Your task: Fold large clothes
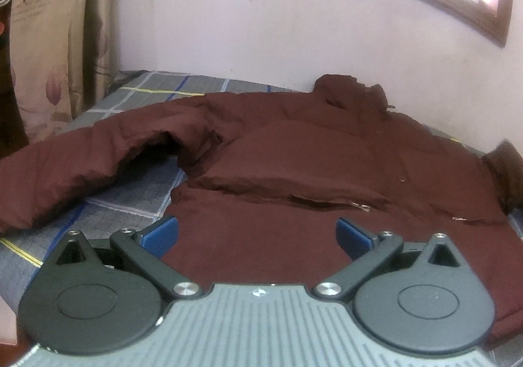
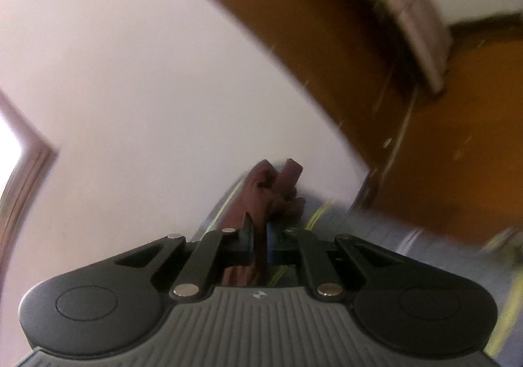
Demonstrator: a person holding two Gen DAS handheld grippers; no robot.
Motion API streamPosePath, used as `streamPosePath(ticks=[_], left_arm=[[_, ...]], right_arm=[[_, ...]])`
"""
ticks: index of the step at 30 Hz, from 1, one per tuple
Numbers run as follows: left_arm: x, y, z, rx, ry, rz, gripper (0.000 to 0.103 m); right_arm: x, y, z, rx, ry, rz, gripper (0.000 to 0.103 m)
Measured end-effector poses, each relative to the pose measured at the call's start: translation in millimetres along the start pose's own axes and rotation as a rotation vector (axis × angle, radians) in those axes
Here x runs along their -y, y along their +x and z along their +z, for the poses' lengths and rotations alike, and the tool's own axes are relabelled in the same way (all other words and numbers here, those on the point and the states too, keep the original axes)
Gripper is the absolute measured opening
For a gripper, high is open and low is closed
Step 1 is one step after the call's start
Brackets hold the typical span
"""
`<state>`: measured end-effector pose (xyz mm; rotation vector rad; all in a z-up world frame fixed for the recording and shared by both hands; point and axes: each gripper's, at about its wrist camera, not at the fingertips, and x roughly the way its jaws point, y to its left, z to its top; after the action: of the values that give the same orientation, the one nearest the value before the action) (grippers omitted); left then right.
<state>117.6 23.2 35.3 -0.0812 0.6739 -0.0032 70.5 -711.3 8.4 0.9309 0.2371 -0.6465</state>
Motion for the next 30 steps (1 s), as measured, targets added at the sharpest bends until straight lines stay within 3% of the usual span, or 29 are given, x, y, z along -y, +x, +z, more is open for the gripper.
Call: streamPosePath(ticks=[4, 6, 9, 12, 16, 21, 25, 30], left_arm=[[-4.9, 1.5, -2.9, -0.023, -0.026, -0.023, 0.101], [-7.5, 1.5, -3.4, -0.027, -0.037, -0.03, 0.101], [-12.6, -1.3, -3.4, -0.022, -0.046, -0.033, 0.101], [-19.5, -5.8, -3.8, -0.011, -0.059, -0.036, 0.102], [-30.3, -10.0, -4.1, 0.008, -0.072, -0.027, 0.102], [-46.1, -7.4, -4.6, -0.004, -0.089, -0.022, 0.103], [-58.3, -2.2, -7.0, -0.024, -0.112, -0.033, 0.103], [-67.6, 4.7, -12.0, -0.04, -0.117, -0.046, 0.103]], right_arm=[[-22.9, -21.6, 31.8, 0.064, -0.016, -0.005, 0.006], [-47.0, -28.8, 37.5, 0.073, -0.04, 0.035, 0.006], [-98.8, -35.5, 32.5, 0.073, -0.099, 0.129, 0.006], [-161.6, -45.0, 5.8, 0.025, -0.166, 0.258, 0.006], [-243.4, -48.2, -58.9, -0.087, -0.251, 0.446, 0.005], [-323.7, -44.6, -173.8, -0.276, -0.334, 0.614, 0.005], [-358.1, -30.6, -271.6, -0.427, -0.397, 0.647, 0.005], [-369.4, -5.9, -370.2, -0.549, -0.506, 0.599, 0.005]])
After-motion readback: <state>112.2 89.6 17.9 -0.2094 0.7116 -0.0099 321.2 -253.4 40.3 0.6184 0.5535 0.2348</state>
